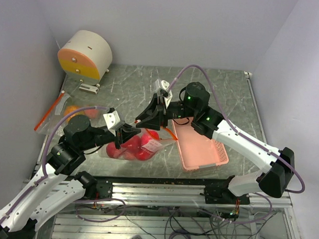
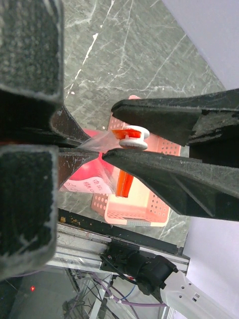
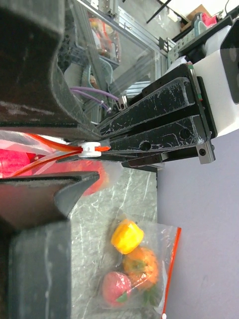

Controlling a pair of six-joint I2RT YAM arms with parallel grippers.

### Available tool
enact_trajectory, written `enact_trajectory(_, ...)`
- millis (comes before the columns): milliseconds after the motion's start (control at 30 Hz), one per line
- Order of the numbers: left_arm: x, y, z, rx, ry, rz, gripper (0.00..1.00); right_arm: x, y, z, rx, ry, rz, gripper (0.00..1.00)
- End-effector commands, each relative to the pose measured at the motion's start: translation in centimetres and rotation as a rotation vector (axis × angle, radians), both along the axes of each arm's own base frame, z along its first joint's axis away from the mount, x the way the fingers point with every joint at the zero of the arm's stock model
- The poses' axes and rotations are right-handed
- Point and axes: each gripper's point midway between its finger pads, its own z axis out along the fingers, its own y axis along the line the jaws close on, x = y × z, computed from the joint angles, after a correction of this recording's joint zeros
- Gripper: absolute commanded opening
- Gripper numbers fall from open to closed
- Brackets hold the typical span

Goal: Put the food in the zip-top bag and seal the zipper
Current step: Zip the zipper food storage bag at the center of the board.

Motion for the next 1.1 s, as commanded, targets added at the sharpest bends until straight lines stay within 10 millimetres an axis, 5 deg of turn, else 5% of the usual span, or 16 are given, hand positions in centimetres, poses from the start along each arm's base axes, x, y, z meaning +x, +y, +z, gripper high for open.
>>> enact_trajectory(0,0.1,0.0,1.2,-0.028,-0.035,0.003,0.07,-0.2,-0.1,1.4,0.019,-0.002,0.010,0.26)
enact_trajectory(167,0.2,0.0,1.1,-0.025,-0.033,0.010,0.07,-0.6,0.0,1.2,0.011,0.012,0.040,0.00)
enact_trajectory(700,0.4,2.5,3.4,-0.057,-0.094,0.138,0.07,1.0,-1.6,-2.6,-0.104,0.031,-0.038,0.00)
enact_trajectory(900,0.5,2.2,3.5,-0.067,-0.087,0.135,0.07,1.4,-1.5,-3.3,-0.123,0.044,-0.044,0.00)
enact_trajectory(1067,-0.6,0.6,2.6,-0.052,-0.070,0.007,0.07,0.7,-1.3,-1.9,-0.086,0.046,0.005,0.00)
